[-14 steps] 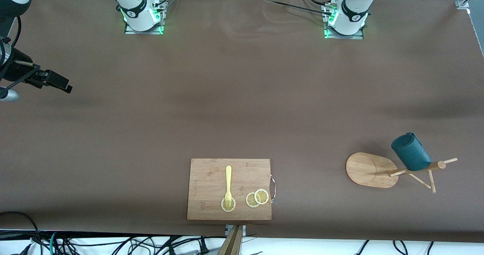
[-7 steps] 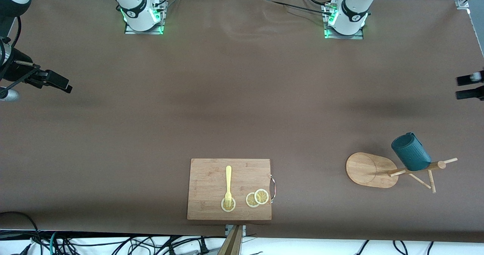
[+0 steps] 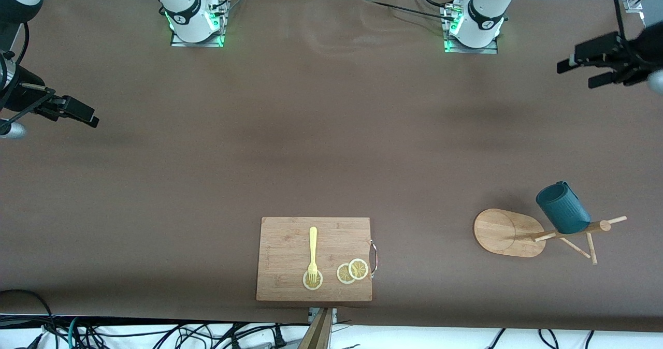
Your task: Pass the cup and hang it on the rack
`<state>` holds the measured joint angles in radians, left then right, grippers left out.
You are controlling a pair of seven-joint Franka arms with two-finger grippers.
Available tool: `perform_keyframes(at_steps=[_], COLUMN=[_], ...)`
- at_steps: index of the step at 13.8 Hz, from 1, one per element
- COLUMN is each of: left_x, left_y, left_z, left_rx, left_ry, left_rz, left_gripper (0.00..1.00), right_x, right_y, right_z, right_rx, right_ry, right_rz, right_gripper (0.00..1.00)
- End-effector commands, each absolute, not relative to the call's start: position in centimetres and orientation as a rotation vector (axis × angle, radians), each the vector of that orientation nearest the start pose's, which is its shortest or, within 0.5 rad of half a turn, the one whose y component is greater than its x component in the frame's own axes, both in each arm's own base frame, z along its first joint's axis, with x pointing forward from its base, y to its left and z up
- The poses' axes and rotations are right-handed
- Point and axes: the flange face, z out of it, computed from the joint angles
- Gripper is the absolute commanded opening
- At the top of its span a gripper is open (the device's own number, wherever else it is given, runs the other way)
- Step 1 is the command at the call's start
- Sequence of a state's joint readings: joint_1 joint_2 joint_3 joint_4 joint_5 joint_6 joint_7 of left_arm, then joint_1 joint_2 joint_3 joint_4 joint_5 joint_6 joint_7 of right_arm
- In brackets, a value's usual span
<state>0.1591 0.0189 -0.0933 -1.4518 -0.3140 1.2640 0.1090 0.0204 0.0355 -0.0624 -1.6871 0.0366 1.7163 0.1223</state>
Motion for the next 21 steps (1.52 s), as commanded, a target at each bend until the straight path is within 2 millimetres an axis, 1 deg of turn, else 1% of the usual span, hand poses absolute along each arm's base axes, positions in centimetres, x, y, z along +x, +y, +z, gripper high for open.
perform_keyframes(at_steps=[1,2,3,4,6,8,10,12,13,17,21], left_x=[49.4,48.7,48.7,49.0,50.5,52.2,52.7,53.6,53.9,53.8,53.7], left_y=[-1.4,-2.0,-1.9,-2.3,-1.9,-2.0,-2.1,-1.8,-1.5,-1.3,-1.3], left_z=[64.5,64.8,65.0,65.1,64.6,64.3,64.4,64.0,63.9,64.2,64.1], left_rx=[-3.333,-3.286,-3.232,-3.199,-3.188,-3.183,-3.183,-3.197,-3.215,-3.215,-3.213], left_ry=[0.168,0.131,0.083,0.058,0.034,0.015,0.013,0.027,0.019,0.021,0.019], left_rz=[0.300,0.268,0.255,0.231,0.156,0.144,0.100,0.095,0.058,0.035,0.057], left_gripper=[1.00,1.00,1.00,1.00,1.00,1.00,1.00,1.00,1.00,1.00,1.00], right_x=[57.4,57.4,57.4,57.4,57.4,57.4,57.4,57.4,57.4,57.4,57.4], right_y=[-2.0,-1.9,-1.9,-1.9,-1.9,-1.9,-1.9,-1.9,-1.9,-1.9,-1.9], right_z=[56.5,56.5,56.5,56.5,56.5,56.5,56.5,56.5,56.5,56.5,56.5], right_rx=[-3.095,-3.095,-3.095,-3.095,-3.095,-3.095,-3.095,-3.095,-3.095,-3.095,-3.095], right_ry=[0.270,0.270,0.270,0.270,0.272,0.272,0.270,0.270,0.270,0.270,0.270], right_rz=[0.009,0.012,0.012,0.012,0.012,0.012,0.012,0.012,0.012,0.012,0.012], right_gripper=[1.00,1.00,1.00,1.00,1.00,1.00,1.00,1.00,1.00,1.00,1.00])
